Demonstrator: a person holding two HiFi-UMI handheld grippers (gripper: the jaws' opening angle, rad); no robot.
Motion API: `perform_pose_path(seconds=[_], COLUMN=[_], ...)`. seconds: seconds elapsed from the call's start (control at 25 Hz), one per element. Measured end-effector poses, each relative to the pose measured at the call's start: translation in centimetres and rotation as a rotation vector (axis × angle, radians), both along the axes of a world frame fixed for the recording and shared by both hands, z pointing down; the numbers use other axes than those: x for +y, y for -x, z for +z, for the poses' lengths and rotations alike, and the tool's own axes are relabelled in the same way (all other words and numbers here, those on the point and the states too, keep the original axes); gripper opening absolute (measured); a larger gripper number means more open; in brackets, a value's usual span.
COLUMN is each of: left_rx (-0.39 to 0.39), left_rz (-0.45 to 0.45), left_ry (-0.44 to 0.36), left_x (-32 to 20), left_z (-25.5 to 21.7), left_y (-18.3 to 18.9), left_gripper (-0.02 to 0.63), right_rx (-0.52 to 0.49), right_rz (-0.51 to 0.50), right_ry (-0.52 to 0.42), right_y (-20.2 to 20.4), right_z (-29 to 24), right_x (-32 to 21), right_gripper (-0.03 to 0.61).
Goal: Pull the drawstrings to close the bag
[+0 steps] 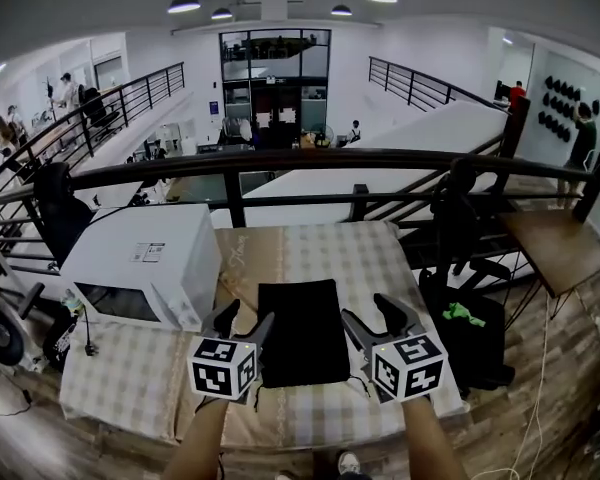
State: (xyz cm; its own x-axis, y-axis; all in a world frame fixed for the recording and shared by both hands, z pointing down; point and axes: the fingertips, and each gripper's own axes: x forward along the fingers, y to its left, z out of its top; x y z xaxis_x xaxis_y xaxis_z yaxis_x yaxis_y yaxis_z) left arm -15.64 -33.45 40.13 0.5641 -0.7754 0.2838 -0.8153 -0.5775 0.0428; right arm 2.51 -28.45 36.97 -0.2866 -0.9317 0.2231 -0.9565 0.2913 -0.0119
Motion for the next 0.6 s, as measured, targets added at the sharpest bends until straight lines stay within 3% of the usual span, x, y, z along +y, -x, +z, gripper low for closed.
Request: perform_pose_path(seconds=[0.6], left_rx=[-0.009], left_rz=[-0.01], left_ry=[-0.015], left_x=[-0.1], left_z=[0.0], left_y=[-1.2], left_gripper=[0.281], right_rx=[0.022], right_rz=[-0.028], right_ry=[0.019], right_y=[-1.6], right_z=[0.8], right_x=[0.0], right_gripper=[0.278])
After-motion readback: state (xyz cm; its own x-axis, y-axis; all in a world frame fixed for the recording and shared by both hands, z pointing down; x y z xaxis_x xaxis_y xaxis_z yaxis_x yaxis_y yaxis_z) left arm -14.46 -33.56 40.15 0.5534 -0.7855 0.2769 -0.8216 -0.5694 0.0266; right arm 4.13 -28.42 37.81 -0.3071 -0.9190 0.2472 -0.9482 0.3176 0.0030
